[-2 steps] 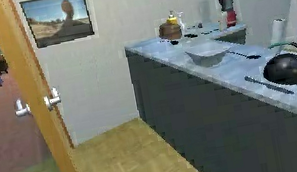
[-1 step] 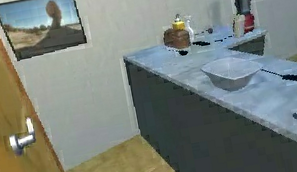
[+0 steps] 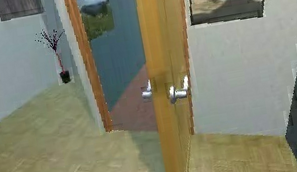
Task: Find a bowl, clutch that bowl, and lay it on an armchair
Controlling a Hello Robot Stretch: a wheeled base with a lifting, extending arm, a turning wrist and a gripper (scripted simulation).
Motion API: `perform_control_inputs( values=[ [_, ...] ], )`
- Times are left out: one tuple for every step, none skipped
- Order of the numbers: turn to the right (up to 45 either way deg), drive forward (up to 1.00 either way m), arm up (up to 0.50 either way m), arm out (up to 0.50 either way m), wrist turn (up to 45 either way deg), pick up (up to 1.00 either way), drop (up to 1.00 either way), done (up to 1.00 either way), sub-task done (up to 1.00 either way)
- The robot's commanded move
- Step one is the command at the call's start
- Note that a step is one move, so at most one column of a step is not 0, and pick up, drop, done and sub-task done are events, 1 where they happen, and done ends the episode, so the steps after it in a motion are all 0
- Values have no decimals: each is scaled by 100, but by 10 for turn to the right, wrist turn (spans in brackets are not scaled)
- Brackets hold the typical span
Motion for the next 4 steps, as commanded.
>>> perform_control_inputs(
  values=[
    [-180,0,0,0,0,0,0,0,0],
    [-450,0,0,0,0,0,0,0,0],
    [-450,0,0,0,0,0,0,0,0],
    [-450,0,0,0,0,0,0,0,0]
  ],
)
